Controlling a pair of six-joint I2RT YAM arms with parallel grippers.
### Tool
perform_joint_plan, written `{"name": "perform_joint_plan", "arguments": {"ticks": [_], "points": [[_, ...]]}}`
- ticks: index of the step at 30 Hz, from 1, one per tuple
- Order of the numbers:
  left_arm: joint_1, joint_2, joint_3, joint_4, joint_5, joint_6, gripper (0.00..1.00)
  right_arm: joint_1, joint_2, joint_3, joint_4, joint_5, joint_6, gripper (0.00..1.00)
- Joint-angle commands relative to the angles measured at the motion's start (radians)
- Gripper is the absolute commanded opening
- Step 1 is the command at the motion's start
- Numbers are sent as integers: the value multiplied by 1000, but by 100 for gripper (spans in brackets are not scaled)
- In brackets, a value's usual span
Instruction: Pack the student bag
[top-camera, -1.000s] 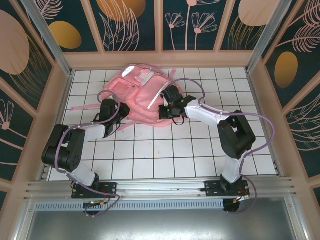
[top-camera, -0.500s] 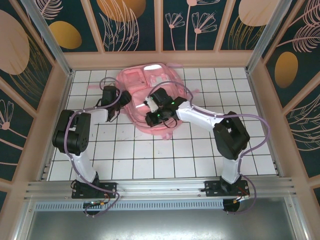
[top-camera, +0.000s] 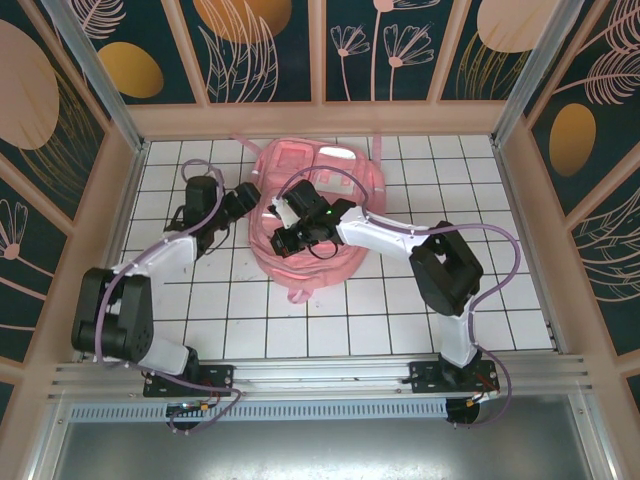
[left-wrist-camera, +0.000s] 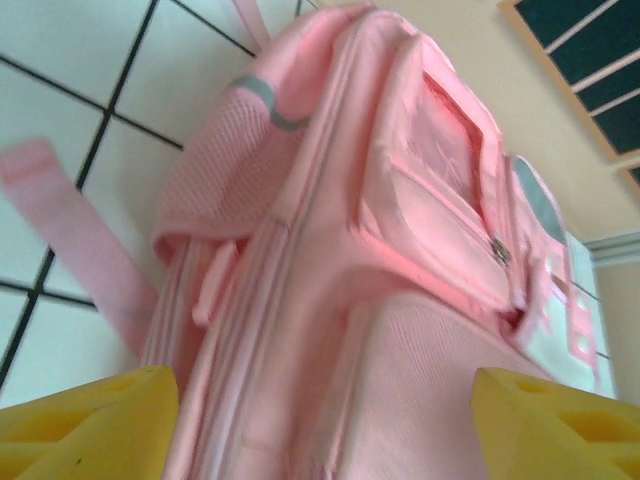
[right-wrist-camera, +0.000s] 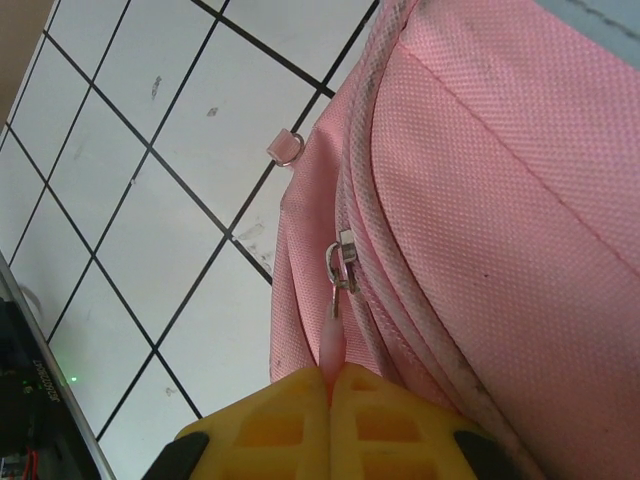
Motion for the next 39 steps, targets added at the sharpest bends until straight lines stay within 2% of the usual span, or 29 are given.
{"name": "perform_joint_plan", "arguments": {"ticks": [1, 8, 13, 15, 17, 18, 22, 26, 31, 39], "points": [[-5, -18, -89, 89, 109, -135, 73, -4, 10, -15, 71, -31, 24, 0], [-47, 20, -165, 220, 127, -233, 59, -4, -11, -42, 65, -24, 57, 0], [-82, 97, -140, 303, 129, -265, 35, -4, -24, -62, 37, 20, 87, 0], [-92, 120, -128, 313, 118, -264, 23, -3, -26, -66, 19, 60, 113, 0], [-94, 139, -129, 339, 120, -270, 4, -1, -26, -53, -23, 101, 166, 0], [-94, 144, -132, 347, 117, -274, 0, 2, -27, -48, -42, 118, 196, 0], [-94, 139, -152, 391, 91, -299, 0, 28, -50, -67, -100, 150, 338, 0], [-94, 132, -167, 436, 59, -325, 0, 60, -84, -93, -146, 173, 401, 0], [-94, 142, -142, 423, 52, -308, 0, 33, -141, -149, -223, 232, 381, 0], [-94, 128, -125, 391, 54, -282, 0, -101, -254, -269, -307, 342, 237, 0]]}}
